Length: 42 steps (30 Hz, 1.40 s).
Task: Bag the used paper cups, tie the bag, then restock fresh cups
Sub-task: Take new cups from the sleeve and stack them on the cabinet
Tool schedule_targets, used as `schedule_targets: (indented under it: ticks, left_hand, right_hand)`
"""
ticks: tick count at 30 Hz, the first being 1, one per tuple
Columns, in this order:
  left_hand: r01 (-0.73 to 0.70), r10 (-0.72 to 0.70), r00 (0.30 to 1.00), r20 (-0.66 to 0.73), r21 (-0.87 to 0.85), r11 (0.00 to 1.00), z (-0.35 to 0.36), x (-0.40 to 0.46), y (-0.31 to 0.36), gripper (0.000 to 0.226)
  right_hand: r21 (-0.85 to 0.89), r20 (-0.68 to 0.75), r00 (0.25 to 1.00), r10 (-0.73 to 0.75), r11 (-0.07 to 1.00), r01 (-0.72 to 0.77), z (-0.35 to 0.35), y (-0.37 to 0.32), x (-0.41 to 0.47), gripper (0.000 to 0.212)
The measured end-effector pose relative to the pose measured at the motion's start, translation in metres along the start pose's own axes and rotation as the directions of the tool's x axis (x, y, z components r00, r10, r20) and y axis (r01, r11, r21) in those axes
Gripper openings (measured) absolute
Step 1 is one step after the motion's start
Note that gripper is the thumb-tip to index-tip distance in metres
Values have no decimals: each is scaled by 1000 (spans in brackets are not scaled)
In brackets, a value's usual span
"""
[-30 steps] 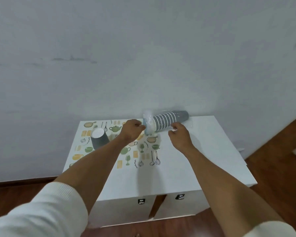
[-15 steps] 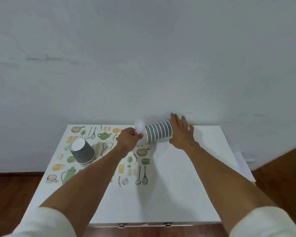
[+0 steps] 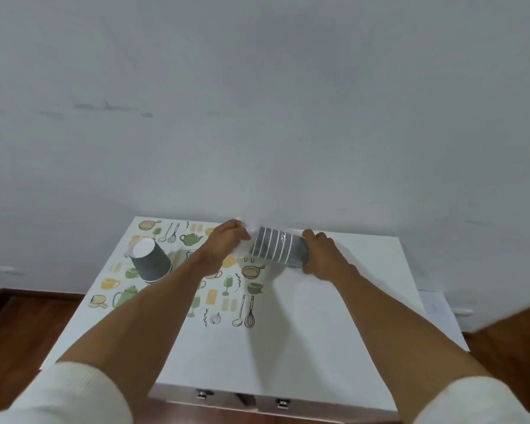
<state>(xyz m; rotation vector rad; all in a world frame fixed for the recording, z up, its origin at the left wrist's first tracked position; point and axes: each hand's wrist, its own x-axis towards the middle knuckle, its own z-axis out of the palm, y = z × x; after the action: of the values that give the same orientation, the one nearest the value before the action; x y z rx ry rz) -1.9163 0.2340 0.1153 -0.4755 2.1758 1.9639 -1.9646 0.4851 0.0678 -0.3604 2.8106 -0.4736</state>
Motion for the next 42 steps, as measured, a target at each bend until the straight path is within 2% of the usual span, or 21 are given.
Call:
schedule_targets:
  ticks: [3,10,14,16,18,20,23,24,25,27,28,30,32,33,35,36,37,39,42]
  left_hand:
    - [16,-15,998,54,-7,1000,-7,1,13,5]
    - [45,-47,998,-40,-53,998,-29,9,17,30]
    - [87,-95,995,-43,-145,986,-40,7,14,34]
    - [62,-69,996,-53,-118,991,-45,3,14,33]
    - [7,-11,998,-59,-69,998,-49,3,10,16]
    - [-23,20,999,-47,-64,998,-57,6,2,7]
    - [-22,21,999,-40,-2,1000,-65,6,-9,15]
    - [-16,17,999,-38,13,1000,-65,6,-13,16]
    - [-10,11,999,-38,28,1000,-65,5,-16,16]
    - [-5,8,999,-43,74,997,-67,5,-21,19]
    - [-11,16,999,-46,115,993,-68,5,-23,22]
    - [-36,42,999,-24,233,972,-70,5,-25,31]
    - [-82,66,996,53,400,913,-69,3,-25,50]
    - [-109,79,994,79,537,837,-69,4,-26,62]
    - [-156,134,986,96,803,575,-66,4,-28,78]
    - [-185,184,977,112,871,456,-65,5,-29,82]
    - [-223,231,963,142,899,378,-63,6,-29,86]
    - [-305,256,938,233,904,298,-61,11,-29,90]
    - [-360,188,927,324,909,211,-57,15,-29,87]
  right_hand:
    - [-10,-24,1000,11,1000,-11,-11,-6,-2,52]
    - [-109,-42,992,118,986,-122,-23,-34,-9,55]
    - [-127,-83,980,182,973,-191,-17,-43,-16,42]
    - [-170,-105,972,208,960,-224,-14,-47,-19,29]
    - [-222,-136,963,232,940,-258,-14,-47,-23,21]
    - [-277,-149,954,262,915,-295,-12,-47,-27,25]
    - [-354,-140,931,339,861,-366,-11,-47,-33,30]
    - [-388,-109,925,365,841,-378,-12,-47,-35,38]
    - [-426,-70,927,369,829,-362,-11,-45,-33,57]
    - [-432,84,952,295,872,-232,-9,-47,-26,119]
    - [-386,143,969,203,913,-134,-9,-51,-21,138]
    - [-310,140,990,-1,950,45,-7,-65,-13,147]
    - [-297,95,989,-116,945,140,-2,-84,-7,145]
    - [-289,94,986,-140,944,161,2,-91,-2,141]
    - [-264,120,982,-146,949,173,13,-101,2,128]
    - [-248,117,983,-144,954,170,17,-103,4,120]
    - [-233,96,985,-145,958,164,22,-103,6,110]
    - [-203,54,986,-155,966,163,27,-99,9,94]
    - [-164,71,987,-145,974,155,33,-93,8,91]
